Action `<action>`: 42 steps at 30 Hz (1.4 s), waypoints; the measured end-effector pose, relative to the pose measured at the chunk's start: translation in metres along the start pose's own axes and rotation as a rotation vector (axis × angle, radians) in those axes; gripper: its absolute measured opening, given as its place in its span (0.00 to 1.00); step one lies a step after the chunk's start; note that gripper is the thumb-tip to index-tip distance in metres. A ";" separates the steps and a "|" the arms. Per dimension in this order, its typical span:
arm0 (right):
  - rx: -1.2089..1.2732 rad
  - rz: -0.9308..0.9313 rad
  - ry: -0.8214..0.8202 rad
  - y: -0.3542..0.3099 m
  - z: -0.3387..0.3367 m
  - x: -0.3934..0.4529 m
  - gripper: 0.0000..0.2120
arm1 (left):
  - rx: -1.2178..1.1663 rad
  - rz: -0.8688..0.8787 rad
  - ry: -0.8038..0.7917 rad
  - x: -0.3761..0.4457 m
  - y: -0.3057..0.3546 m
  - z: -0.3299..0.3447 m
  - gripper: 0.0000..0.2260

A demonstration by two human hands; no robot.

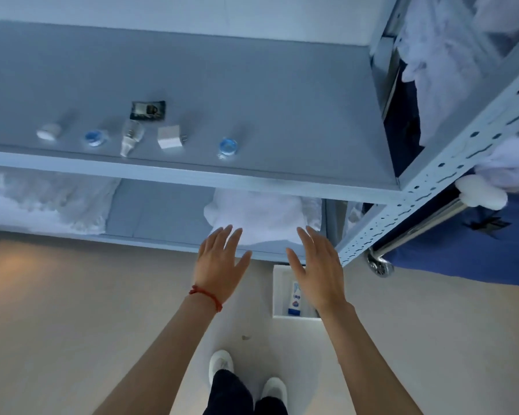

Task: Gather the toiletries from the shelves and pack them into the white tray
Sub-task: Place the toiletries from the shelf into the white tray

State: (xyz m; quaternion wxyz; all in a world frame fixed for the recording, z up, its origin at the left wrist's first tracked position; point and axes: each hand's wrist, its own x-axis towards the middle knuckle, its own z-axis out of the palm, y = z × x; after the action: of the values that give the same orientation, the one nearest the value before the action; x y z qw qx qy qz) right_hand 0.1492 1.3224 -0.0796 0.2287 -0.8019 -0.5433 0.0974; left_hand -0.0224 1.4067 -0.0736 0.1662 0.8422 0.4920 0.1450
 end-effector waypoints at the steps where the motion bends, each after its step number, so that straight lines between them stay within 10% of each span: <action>1: 0.008 -0.021 -0.016 -0.010 0.000 0.007 0.25 | 0.006 -0.010 0.015 0.002 -0.007 -0.008 0.24; 20: -0.027 -0.110 0.114 -0.122 0.079 0.185 0.21 | 0.060 0.085 0.048 0.162 -0.164 -0.068 0.22; 42: -0.112 -0.182 0.184 -0.076 0.088 0.229 0.17 | -0.043 0.229 0.106 0.249 -0.152 -0.040 0.18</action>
State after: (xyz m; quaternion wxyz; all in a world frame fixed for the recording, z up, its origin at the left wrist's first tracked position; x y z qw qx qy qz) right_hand 0.1406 1.5787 -0.1000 0.2404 -0.7665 -0.5949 -0.0282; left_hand -0.0393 1.7006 -0.0815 0.1401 0.8804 0.3974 0.2176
